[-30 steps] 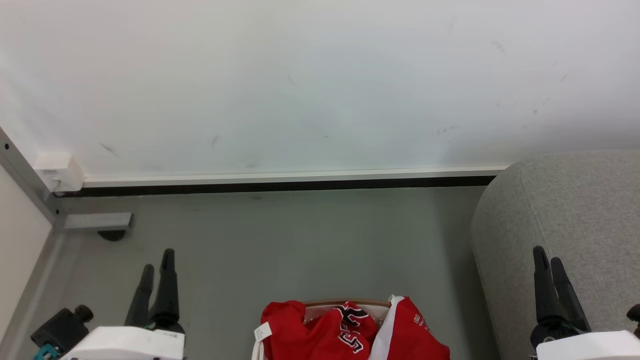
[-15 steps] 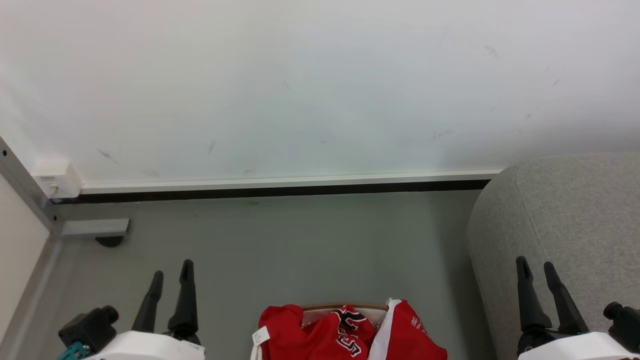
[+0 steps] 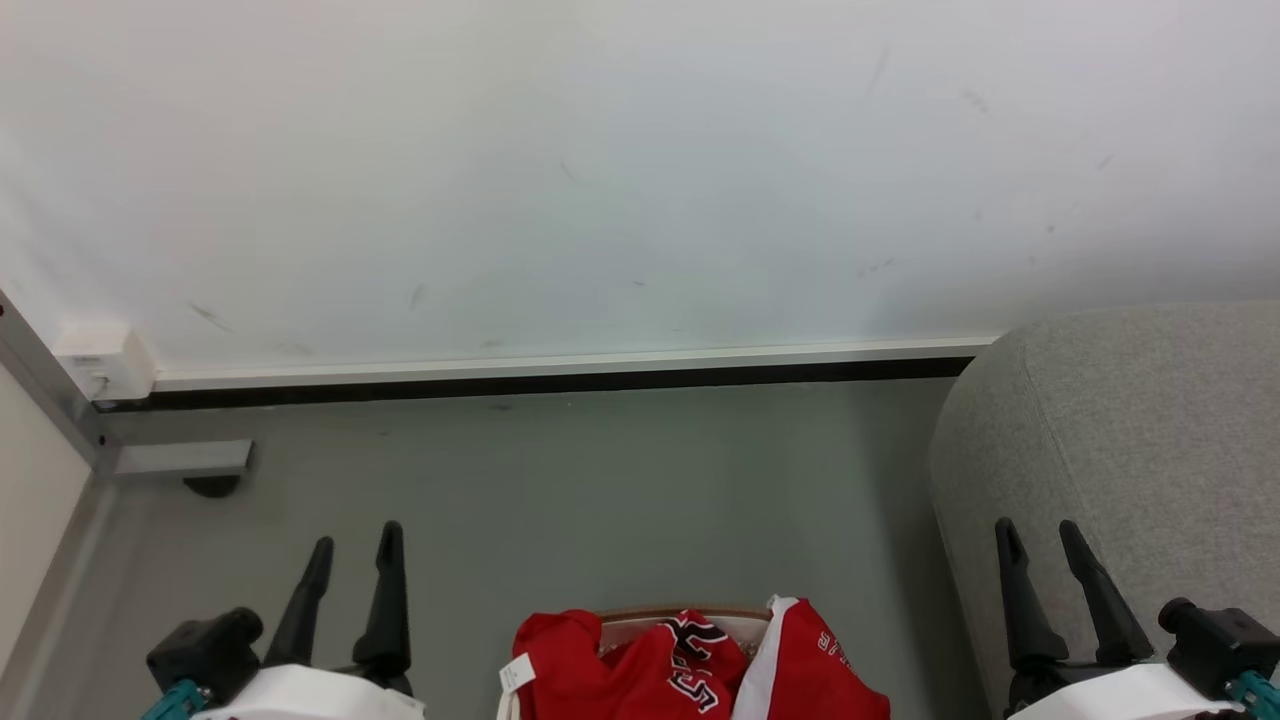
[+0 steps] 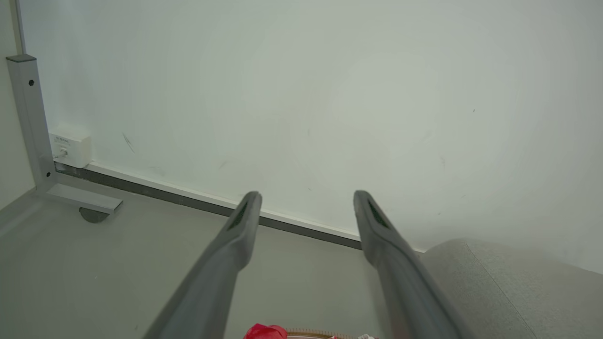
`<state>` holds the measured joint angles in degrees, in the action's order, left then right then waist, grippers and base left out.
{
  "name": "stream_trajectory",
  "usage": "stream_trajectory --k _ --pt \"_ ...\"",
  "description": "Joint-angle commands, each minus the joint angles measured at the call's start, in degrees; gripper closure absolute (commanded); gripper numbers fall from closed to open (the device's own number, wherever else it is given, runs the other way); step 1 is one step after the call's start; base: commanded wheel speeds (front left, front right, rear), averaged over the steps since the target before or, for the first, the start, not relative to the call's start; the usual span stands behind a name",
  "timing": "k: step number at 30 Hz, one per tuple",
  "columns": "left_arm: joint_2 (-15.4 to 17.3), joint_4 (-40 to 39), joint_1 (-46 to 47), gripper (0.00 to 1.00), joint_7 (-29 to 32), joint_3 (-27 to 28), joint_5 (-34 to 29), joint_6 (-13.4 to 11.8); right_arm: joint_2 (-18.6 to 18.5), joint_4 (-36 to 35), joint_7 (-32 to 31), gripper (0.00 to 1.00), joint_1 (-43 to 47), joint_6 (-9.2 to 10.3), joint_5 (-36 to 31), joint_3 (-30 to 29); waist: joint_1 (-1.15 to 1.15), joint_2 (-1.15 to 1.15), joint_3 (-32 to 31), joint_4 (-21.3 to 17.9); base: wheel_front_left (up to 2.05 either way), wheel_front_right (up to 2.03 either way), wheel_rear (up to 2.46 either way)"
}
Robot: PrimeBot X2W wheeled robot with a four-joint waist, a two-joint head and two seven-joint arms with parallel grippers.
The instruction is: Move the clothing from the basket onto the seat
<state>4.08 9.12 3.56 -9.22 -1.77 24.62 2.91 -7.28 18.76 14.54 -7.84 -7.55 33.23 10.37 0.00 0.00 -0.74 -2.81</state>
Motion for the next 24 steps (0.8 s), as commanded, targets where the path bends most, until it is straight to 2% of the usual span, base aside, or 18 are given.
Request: stream_trajectory --k 1,24 --pt "0.54 -0.27 0.53 0.00 -0.83 -0.03 -2.09 0.10 0.02 0.09 0.19 0.00 -1.10 0.07 -2.17 -0.42 0.00 0.00 -0.01 -0.07 0.00 0.00 0.00" --pt "-0.44 0.24 0.91 0.00 -3.59 0.87 -11.54 1.72 2.43 1.25 0.40 0.00 -1.25 0.09 -14.47 -1.79 0.00 0.00 0.08 -0.84 0.00 0.00 0.00"
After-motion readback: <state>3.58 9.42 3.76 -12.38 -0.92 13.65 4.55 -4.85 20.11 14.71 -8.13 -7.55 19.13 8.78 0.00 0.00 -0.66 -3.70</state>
